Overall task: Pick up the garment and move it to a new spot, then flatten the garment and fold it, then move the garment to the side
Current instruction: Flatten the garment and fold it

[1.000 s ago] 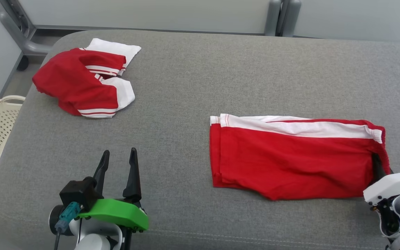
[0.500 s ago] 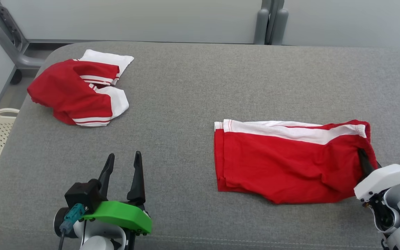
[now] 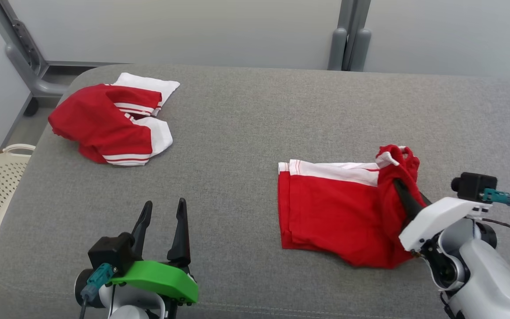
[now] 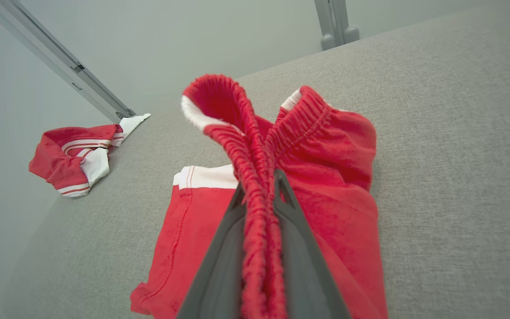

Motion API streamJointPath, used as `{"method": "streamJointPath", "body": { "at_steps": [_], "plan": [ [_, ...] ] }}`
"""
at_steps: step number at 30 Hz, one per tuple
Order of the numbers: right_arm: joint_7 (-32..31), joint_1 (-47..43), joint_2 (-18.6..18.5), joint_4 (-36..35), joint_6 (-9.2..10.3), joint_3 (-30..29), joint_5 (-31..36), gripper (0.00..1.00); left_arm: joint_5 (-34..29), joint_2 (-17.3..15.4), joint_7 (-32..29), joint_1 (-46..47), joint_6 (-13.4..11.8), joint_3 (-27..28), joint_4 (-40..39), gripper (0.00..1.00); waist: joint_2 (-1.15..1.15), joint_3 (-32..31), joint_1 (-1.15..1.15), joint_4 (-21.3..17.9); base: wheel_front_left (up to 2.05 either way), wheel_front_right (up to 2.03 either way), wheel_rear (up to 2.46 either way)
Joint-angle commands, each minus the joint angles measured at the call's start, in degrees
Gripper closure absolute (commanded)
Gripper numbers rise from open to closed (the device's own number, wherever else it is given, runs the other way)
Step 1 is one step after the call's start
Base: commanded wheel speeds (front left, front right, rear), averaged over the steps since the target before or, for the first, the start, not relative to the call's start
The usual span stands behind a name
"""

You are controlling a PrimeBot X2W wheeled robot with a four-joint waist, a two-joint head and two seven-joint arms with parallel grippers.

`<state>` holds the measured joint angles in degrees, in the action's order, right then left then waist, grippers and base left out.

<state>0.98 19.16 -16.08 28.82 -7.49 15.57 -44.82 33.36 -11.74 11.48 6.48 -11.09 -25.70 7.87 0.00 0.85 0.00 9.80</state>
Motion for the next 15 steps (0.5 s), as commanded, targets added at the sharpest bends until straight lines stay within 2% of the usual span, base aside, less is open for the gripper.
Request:
{"method": "streamJointPath", "body": {
  "at_steps": [1,7,15],
  "plan": [
    [-0.9,0.9,1.7,-0.4,0.0,-0.9,1.8,1.0,0.5,0.1,0.0,-0.4,0.1,0.1,0.0,0.0,0.0,-0.2,0.0,0.5,0.0,0.0,0.0],
    [-4.1,3.3,8.3,3.0,0.0,-3.6,9.0,1.0,0.9,0.7,0.2,0.3,0.6,-0.4,0.4,0.0,0.0,-0.6,0.0,2.2,0.0,0.0,0.0],
    [-5.3,6.0,12.4,11.6,0.0,-5.8,16.7,1.0,1.0,1.1,0.4,0.9,1.1,-1.3,1.0,0.0,0.0,-1.2,0.0,5.2,0.0,0.0,0.0]
  ]
}}
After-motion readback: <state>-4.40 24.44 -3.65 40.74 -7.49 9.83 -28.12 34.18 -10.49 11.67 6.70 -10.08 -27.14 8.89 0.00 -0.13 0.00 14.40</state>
